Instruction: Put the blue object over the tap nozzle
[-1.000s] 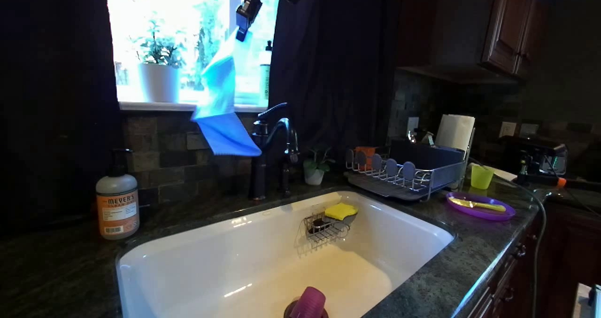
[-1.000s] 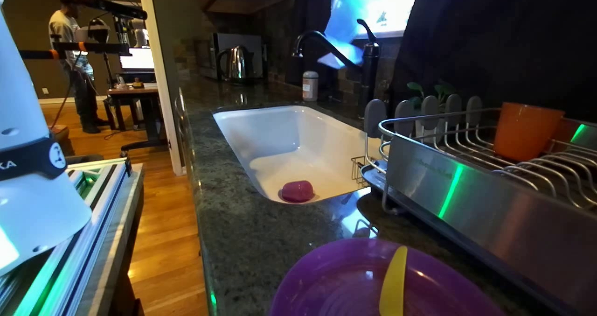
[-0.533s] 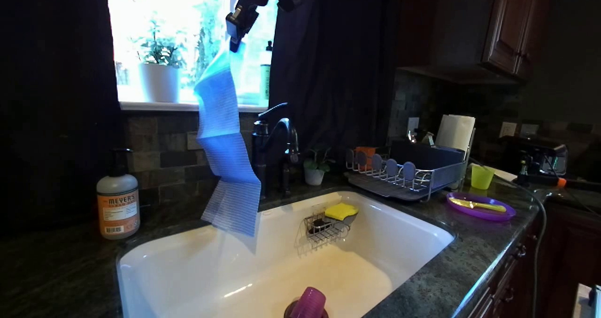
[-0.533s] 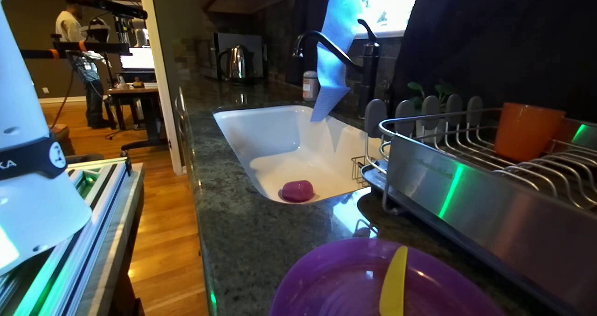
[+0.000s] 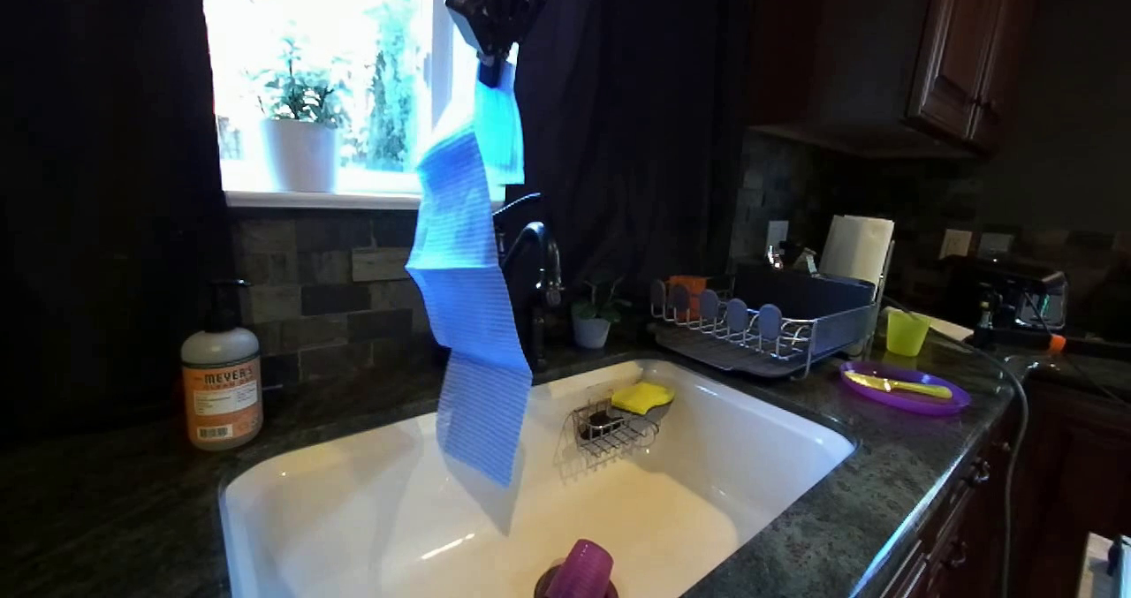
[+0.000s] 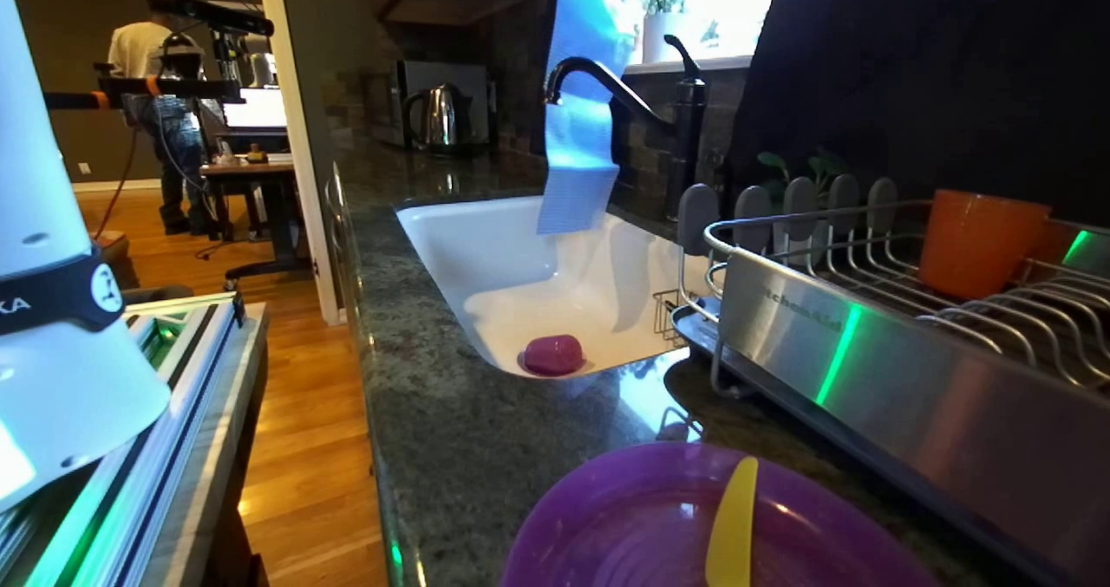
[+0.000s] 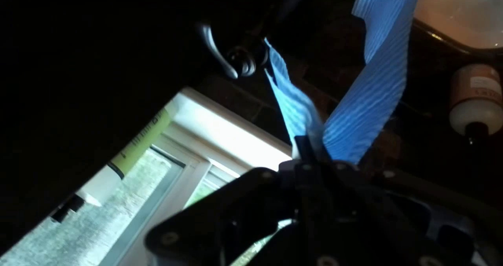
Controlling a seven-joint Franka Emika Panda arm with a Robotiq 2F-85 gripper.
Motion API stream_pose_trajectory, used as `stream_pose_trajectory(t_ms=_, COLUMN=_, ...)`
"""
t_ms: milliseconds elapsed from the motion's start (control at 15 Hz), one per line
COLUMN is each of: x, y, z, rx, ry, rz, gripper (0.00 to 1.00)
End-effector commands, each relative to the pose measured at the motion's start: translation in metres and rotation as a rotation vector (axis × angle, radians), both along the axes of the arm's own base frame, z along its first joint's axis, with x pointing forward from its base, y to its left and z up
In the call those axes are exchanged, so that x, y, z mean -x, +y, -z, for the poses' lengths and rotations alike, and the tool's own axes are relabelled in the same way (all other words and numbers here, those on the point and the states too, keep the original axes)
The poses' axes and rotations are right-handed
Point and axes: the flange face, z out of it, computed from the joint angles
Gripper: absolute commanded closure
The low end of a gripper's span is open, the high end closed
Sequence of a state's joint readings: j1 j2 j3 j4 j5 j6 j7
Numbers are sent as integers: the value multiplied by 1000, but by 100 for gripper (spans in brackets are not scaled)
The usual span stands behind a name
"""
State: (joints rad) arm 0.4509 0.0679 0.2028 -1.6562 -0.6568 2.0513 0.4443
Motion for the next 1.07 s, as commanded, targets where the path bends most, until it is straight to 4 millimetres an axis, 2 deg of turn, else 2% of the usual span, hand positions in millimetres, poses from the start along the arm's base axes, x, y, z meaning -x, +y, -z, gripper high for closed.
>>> stream_pose_trajectory(t_ms=0, x=14, y=7, z=3, rx=2, ry=13, rz=31, gripper=99)
stream_pose_trajectory(t_ms=67, x=25, y=12, z=7, rx=5, ry=23, rz=44, gripper=99)
stream_pose_trajectory(t_ms=200, x=31, y=14, z=14, rx=5, ry=29, rz=51, gripper=99)
stream_pose_trajectory(t_ms=267, x=25, y=8, z=18, rx=-9, ry=24, rz=54, gripper=100)
stream_pose_trajectory(t_ms=400, x=28, y=-2, z=17, rx=7, ry=29, rz=75, gripper=100)
stream_pose_trajectory(t_ms=533, x=48, y=-5, z=13, rx=3, ry=23, rz=95, gripper=100)
stream_pose_trajectory(t_ms=667, x=78, y=-7, z=14, rx=5, ry=19, rz=119, gripper=100)
stream_pose_trajectory(t_ms=867, x=135, y=-10, z=18, rx=-1, ry=5, rz=190, gripper=100)
stream_pose_trajectory(t_ms=1000, x=170, y=-22, z=21, rx=13, ry=-24, rz=277, gripper=100)
